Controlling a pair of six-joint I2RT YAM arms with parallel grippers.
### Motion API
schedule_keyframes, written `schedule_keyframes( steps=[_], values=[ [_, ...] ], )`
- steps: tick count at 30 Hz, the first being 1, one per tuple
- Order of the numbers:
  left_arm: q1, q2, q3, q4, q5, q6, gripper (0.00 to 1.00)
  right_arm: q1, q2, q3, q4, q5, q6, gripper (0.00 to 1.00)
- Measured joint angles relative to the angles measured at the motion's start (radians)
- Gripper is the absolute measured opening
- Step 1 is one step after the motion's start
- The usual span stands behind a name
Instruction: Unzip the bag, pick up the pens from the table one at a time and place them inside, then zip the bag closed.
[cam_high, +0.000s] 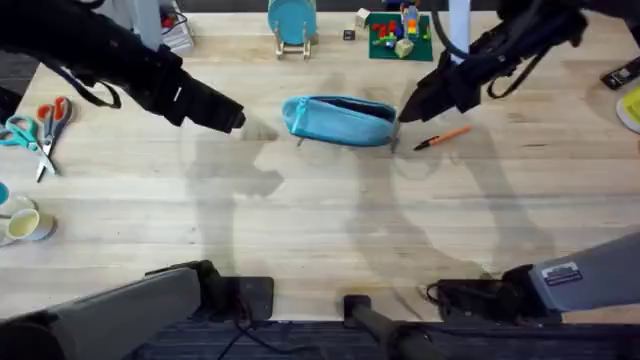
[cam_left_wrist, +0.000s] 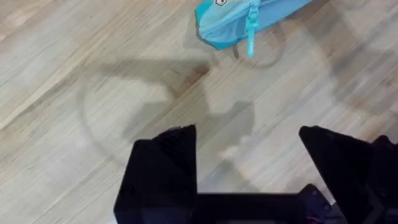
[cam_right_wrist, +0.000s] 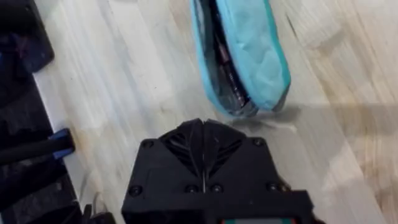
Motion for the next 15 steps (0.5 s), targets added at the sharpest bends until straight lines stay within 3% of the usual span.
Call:
schedule_keyframes(
  steps=[15],
  values=[
    [0.0,0.0,0.0,0.0,0.0,0.0,0.995,0.0,0.054,-0.001,0.136,-0.017,-0.003,0.03]
  ],
)
